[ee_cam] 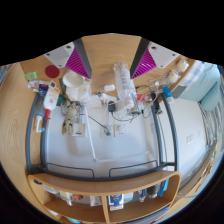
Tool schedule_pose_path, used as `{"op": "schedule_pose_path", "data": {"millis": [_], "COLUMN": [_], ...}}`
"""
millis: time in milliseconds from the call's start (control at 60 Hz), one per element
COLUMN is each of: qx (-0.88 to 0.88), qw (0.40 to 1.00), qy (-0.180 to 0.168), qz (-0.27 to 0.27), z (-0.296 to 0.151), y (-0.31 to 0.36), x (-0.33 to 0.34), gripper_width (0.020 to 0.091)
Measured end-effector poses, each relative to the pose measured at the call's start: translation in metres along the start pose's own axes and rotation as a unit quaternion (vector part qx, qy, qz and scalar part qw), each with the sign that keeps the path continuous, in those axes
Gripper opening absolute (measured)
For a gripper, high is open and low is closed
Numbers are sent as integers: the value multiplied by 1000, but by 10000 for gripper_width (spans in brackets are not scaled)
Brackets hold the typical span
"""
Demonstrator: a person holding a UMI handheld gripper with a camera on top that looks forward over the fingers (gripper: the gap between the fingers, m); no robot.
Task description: Pour water
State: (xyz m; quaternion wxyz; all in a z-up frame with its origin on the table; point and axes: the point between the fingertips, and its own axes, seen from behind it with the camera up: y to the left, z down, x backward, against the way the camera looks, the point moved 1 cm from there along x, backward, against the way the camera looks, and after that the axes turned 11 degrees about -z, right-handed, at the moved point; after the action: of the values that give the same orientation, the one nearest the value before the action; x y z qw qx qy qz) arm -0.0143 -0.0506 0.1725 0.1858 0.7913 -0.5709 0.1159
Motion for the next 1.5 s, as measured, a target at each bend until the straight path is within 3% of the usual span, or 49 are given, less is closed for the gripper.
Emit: {"op": "schedule_pose_path", "data": {"millis": [233,683,750,767,783,1067,1300,1383,1500], "qx": [17,17,18,16,14,-10,-58,-135,-291], "qw": [999,1000,999,999,999,998,997,989,948], "qy": [28,-15,-23,-26,-30,-48,-44,-56,-108], "qz": [-7,18,24,27,29,34,1,-26,-76], "z": [47,28,27,26,25,24,25,16,-7], "y": [36,22,18,17,17,12,8,6,-8], "x": [-61,-148,-155,-156,-157,-159,-150,-140,-125], "gripper_width": [797,779,691,578,546,368,360,361,359]}}
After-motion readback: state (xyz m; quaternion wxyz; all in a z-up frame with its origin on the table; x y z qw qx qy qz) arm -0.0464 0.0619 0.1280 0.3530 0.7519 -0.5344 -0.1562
